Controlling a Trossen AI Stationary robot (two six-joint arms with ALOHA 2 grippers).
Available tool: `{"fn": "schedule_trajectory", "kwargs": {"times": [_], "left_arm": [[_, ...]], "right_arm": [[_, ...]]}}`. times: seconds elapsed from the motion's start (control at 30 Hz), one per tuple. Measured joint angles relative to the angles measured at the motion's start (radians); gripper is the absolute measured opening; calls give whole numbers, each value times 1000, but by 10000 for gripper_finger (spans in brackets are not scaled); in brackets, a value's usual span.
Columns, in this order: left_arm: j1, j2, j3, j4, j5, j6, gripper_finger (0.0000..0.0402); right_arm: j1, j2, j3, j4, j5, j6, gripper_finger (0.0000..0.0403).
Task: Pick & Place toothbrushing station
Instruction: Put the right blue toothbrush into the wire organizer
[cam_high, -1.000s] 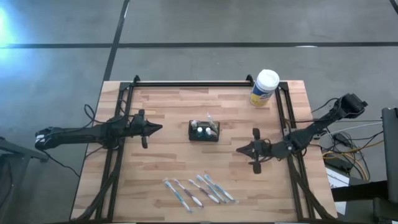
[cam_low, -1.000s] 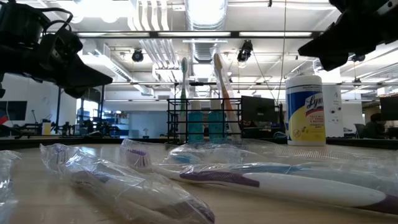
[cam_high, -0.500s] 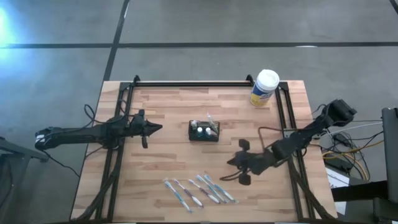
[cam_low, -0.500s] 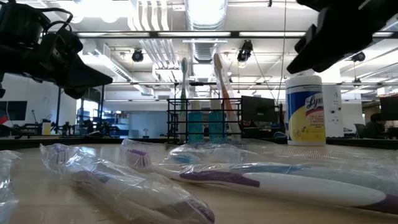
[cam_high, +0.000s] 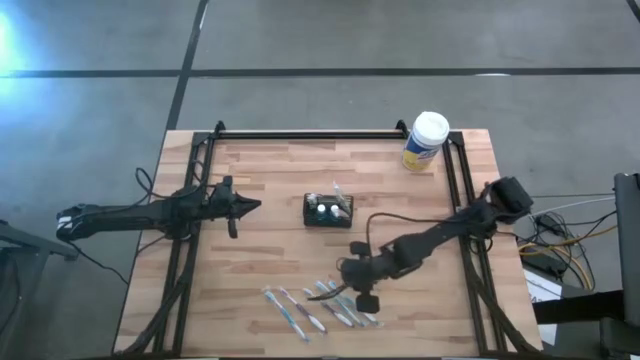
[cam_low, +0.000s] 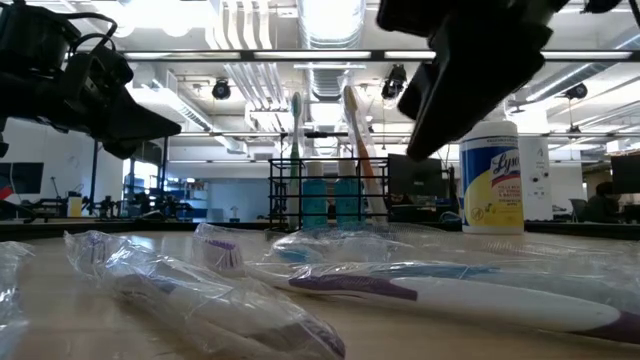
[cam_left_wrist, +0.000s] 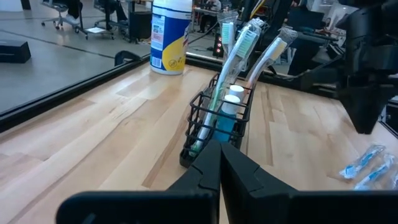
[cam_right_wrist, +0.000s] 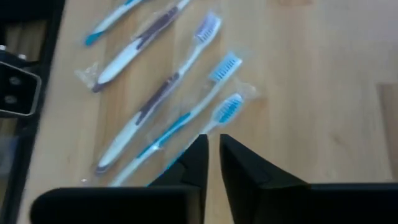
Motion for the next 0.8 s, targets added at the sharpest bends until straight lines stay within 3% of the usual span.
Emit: {"fn": "schedule_trajectory", "kwargs": {"times": [0.17,0.4,0.8], "left_arm": [[0,0,0,8,0,-11,5],[0,0,3,7,-11,-62,5],[0,0,3,7,-69,-128,5]], "right_arm": [[-61,13,14,-3,-84,-22,87],[-93,-18,-35,1,-135,115,134],[-77,-16,-64,35,-134,210,150]]}}
